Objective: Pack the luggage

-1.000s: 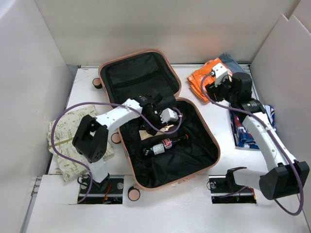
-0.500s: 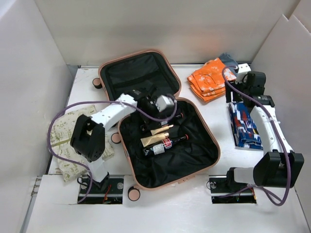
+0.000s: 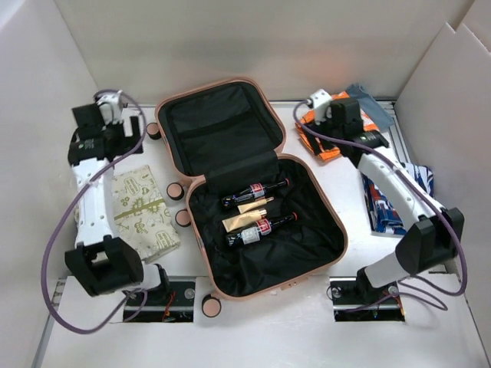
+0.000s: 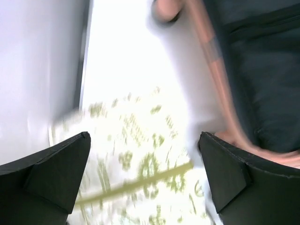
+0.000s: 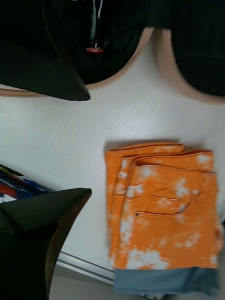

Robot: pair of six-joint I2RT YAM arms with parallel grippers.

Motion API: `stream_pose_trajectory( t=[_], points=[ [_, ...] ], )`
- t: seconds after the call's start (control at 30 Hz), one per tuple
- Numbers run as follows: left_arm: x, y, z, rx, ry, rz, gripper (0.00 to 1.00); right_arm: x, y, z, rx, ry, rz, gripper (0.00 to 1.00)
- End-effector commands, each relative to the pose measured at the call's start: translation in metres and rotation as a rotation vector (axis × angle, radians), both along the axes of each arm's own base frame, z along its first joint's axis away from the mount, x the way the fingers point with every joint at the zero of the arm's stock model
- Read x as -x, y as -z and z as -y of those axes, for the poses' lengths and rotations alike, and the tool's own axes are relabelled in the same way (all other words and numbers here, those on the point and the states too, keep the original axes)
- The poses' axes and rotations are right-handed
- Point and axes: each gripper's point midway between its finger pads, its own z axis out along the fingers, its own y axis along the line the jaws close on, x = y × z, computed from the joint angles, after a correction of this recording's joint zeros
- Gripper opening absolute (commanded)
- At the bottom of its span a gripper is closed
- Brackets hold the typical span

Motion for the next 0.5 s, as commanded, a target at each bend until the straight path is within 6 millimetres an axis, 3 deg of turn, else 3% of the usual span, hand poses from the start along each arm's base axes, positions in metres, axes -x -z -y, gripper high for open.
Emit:
stream_pose_trajectory(
  t=[0.0,0.03,0.13,0.2,0.33,0.47],
  points=[
    [0.040,0.028,-0.022,0.145,-0.147,-0.070,1.00,-0.013,-0.038,-0.041,0.076,-0.113,0.099,0.79],
    [0.049,0.042,-0.027,0.169,-0.167,-0.096,1.00,-0.016,-0.040,-0.052,0.087,-0.135,0.108,0.79],
    [0.073,0.048,-0.052,0.147,-0.226,-0.103,0.97,-0.017,-0.037,-0.092,0.119,-0.233,0.091,0.79],
    [0.091,0.062,-0.060,0.085,-0.262,-0.157,0.93,-0.016,-0.030,-0.117,0.153,-0.303,0.073,0.79],
    [0.151,0.101,-0.079,0.031,-0.405,-0.377,0.96,-0.008,-0.013,-0.149,0.180,-0.377,0.035,0.79],
    [0.232,0.152,-0.127,0.148,-0.608,-0.553,0.97,-0.003,-0.002,-0.174,0.198,-0.454,0.023,0.79]
  ],
)
